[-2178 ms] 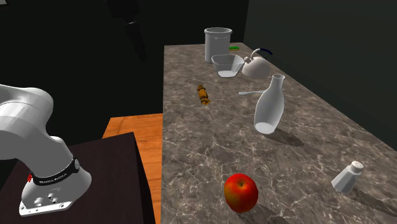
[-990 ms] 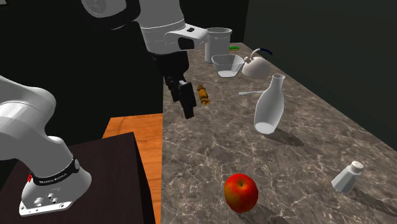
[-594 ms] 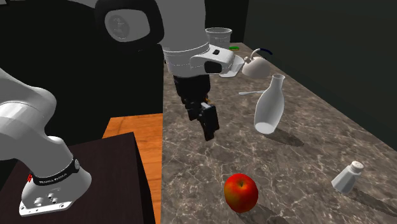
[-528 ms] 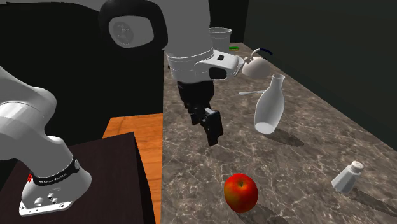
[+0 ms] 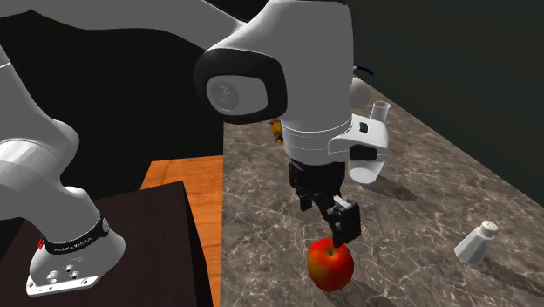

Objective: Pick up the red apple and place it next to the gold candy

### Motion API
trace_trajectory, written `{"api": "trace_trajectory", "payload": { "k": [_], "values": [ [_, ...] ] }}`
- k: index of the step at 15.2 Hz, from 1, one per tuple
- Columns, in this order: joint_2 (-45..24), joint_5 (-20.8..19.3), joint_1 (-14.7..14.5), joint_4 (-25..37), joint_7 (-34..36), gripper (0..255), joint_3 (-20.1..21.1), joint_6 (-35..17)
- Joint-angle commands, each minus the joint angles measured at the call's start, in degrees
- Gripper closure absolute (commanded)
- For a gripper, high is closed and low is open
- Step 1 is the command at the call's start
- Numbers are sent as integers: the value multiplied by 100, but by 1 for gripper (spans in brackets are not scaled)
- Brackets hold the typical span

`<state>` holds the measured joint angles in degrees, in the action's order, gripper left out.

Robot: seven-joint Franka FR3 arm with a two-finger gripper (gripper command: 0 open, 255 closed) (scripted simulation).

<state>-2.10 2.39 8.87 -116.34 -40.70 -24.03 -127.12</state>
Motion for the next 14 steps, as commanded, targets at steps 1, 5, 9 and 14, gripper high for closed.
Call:
{"api": "trace_trajectory", "payload": {
  "k": [1,5,9,14],
  "values": [
    [-266,130,71,178,-205,0,-52,-69],
    [-451,242,93,78,-280,0,-37,-334],
    [-629,354,115,6,-355,0,-20,-565],
    [-629,354,115,6,-355,0,-19,-565]
  ]
}}
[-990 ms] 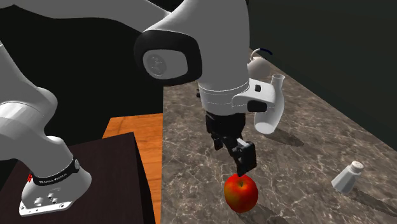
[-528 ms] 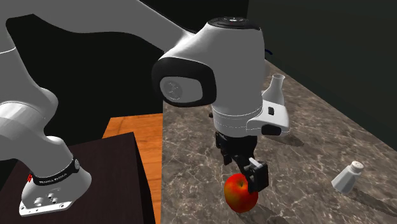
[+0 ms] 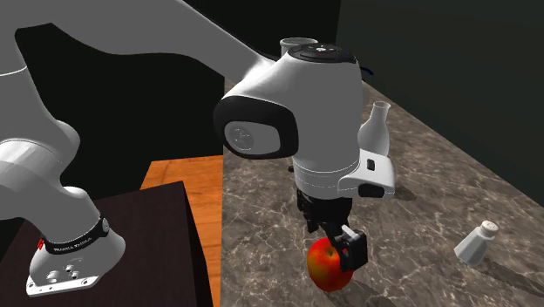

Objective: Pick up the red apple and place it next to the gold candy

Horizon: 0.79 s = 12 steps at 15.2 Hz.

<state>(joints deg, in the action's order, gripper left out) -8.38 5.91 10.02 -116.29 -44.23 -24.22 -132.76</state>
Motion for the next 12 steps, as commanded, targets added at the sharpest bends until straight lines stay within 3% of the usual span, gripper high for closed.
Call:
{"api": "trace_trajectory", "payload": {
  "k": [1,2,3,12],
  "values": [
    [-2,1,0,1,-1,0,0,-1],
    [-1,1,0,0,0,0,0,-1],
    [-1,1,0,0,0,255,0,-1],
    [-2,1,0,1,-1,255,0,-1]
  ]
}}
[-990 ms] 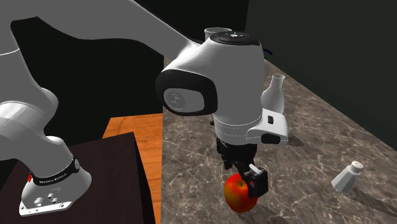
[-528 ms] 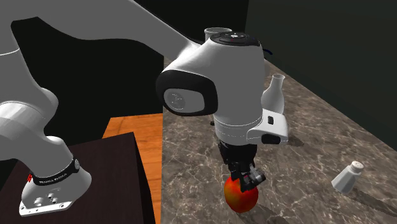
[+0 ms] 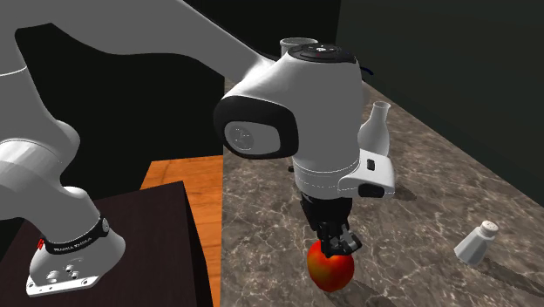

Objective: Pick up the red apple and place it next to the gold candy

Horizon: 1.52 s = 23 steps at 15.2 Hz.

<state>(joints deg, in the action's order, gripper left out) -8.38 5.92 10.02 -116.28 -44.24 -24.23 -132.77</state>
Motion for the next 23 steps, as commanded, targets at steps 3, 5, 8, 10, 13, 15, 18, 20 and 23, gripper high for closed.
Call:
{"api": "trace_trajectory", "payload": {
  "k": [3,5,8,10,13,15,18,20,23],
  "values": [
    [106,-73,-13,114,51,255,-13,210],
    [172,-116,-21,197,83,255,-20,352],
    [262,-175,-30,331,125,255,-27,566],
    [316,-209,-35,427,150,255,-30,710],
    [388,-254,-41,580,183,255,-34,928],
    [429,-280,-44,689,201,255,-35,1074],
    [482,-312,-48,862,226,255,-36,1294],
    [511,-330,-50,985,239,255,-37,1443],
    [545,-350,-52,1179,256,255,-38,1667]
  ]
}}
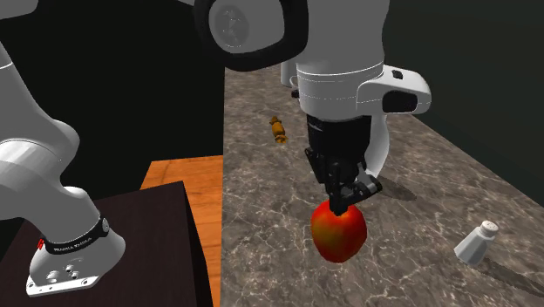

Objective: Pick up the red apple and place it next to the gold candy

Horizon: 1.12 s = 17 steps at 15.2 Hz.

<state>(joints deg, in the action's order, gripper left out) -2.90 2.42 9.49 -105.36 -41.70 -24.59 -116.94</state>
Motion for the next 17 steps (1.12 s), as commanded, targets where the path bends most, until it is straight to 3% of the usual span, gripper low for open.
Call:
{"api": "trace_trajectory", "payload": {
  "k": [1,13,17],
  "values": [
    [5,-5,1,154,6,255,-1,160],
    [0,-13,11,1061,24,255,-11,1062],
    [148,-173,-288,802,606,255,249,929]
  ]
}}
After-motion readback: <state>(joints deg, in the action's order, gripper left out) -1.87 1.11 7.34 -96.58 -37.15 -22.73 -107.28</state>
